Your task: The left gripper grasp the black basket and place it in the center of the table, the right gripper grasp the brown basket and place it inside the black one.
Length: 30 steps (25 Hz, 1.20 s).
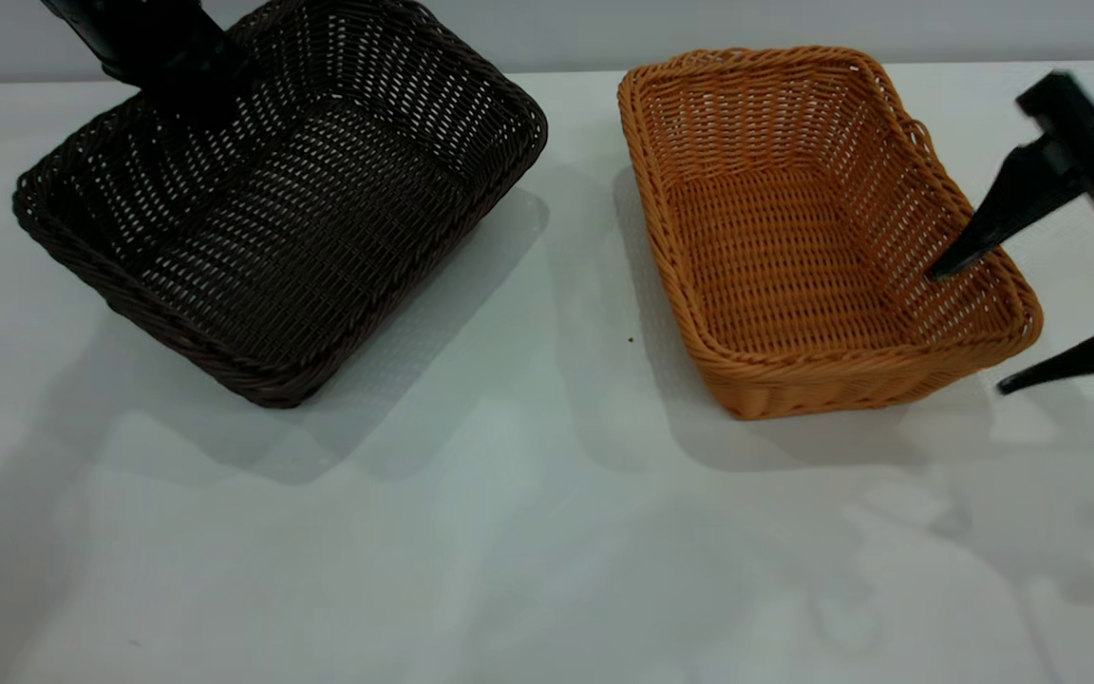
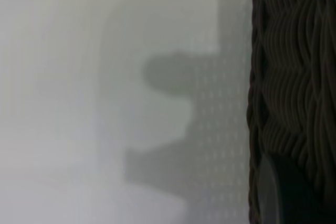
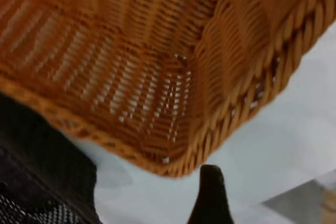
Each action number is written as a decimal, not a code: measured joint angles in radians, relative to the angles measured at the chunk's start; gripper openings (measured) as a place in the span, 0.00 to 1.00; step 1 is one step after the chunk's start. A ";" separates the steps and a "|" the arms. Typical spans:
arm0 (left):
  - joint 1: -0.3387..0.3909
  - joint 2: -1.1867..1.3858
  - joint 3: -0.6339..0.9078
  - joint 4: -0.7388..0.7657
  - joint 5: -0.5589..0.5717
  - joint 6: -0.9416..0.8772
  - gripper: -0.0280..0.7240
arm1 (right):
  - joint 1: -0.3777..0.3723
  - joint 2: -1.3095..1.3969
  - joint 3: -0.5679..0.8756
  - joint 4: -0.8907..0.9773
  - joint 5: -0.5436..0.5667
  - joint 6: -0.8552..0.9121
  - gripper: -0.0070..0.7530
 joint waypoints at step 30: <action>0.000 0.000 0.000 0.000 -0.124 0.232 0.14 | 0.064 0.317 -0.104 0.599 -0.151 -0.476 0.15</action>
